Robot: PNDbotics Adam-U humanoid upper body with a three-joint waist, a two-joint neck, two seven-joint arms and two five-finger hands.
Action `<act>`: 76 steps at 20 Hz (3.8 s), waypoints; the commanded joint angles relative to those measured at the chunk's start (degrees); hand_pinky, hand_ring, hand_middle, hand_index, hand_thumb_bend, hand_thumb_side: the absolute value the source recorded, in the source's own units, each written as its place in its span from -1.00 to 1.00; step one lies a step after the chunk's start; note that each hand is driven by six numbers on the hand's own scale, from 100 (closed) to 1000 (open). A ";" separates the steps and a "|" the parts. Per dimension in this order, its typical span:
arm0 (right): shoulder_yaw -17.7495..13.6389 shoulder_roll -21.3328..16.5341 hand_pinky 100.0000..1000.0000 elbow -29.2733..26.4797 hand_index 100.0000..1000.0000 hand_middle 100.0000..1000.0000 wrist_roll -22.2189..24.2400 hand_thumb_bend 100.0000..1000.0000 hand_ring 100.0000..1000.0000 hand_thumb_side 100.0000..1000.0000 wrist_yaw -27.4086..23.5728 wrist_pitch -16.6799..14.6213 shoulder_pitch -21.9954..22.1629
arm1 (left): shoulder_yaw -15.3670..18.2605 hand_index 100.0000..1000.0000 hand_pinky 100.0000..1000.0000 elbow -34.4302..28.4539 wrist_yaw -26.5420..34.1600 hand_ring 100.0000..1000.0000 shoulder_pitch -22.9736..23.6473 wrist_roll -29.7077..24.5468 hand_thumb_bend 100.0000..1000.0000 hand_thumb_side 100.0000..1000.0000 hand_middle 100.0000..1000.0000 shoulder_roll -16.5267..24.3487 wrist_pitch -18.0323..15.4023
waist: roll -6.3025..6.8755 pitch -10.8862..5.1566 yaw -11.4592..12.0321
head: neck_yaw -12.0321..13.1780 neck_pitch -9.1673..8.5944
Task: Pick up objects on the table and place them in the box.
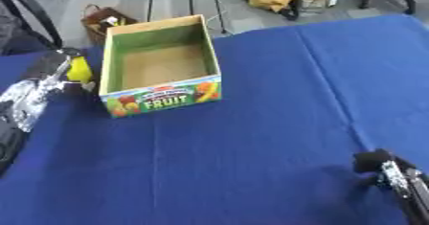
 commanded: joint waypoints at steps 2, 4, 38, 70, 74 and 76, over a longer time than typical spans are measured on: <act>-0.19 -0.37 0.04 0.74 0.33 0.10 0.02 -1.00 0.24 0.98 0.42 0.30 0.60 | -0.16 0.37 -0.43 -1.35 1.65 -0.90 -0.57 0.33 -1.00 -0.98 -0.66 1.23 0.99 | -0.28 -1.85 0.74 | -0.19 0.22; -0.24 -0.34 0.04 0.85 0.33 0.10 -0.01 -1.00 0.24 0.98 0.34 0.31 0.83 | -0.42 0.33 -0.47 -1.88 2.56 -0.95 -0.45 -0.36 -1.00 -1.00 -0.75 1.33 1.09 | -0.41 -2.45 1.19 | -0.29 0.43; 0.20 0.27 0.03 1.33 0.33 0.09 0.32 -1.00 0.23 0.97 -0.55 0.56 1.52 | -9.15 0.55 0.16 -10.66 -0.62 -0.30 -4.03 -13.11 -0.86 -0.85 -0.07 -11.32 -5.92 | -1.48 -6.31 1.88 | 0.20 0.98; -1.38 0.96 0.01 1.32 0.32 0.08 -2.01 -1.00 0.22 0.96 -0.95 0.82 2.59 | -1.93 0.57 0.47 -41.78 19.96 0.70 23.74 5.10 0.24 1.00 0.56 -18.35 -5.27 | -2.40 -6.40 12.52 | -3.92 1.62; -1.18 1.03 0.01 1.36 0.32 0.08 -1.83 -1.00 0.22 0.96 -1.04 0.80 2.69 | -2.91 0.57 0.47 -46.96 23.27 0.70 29.12 4.68 0.24 1.00 0.56 -18.74 -4.08 | -2.38 -6.72 12.15 | -3.73 1.96; -1.28 1.14 0.01 1.27 0.32 0.09 -1.94 -1.00 0.22 0.96 -1.37 0.77 2.62 | -3.09 0.56 0.46 -48.98 24.91 0.68 31.74 4.61 0.21 1.00 0.54 -19.33 -3.29 | -2.49 -6.76 12.00 | -3.62 1.91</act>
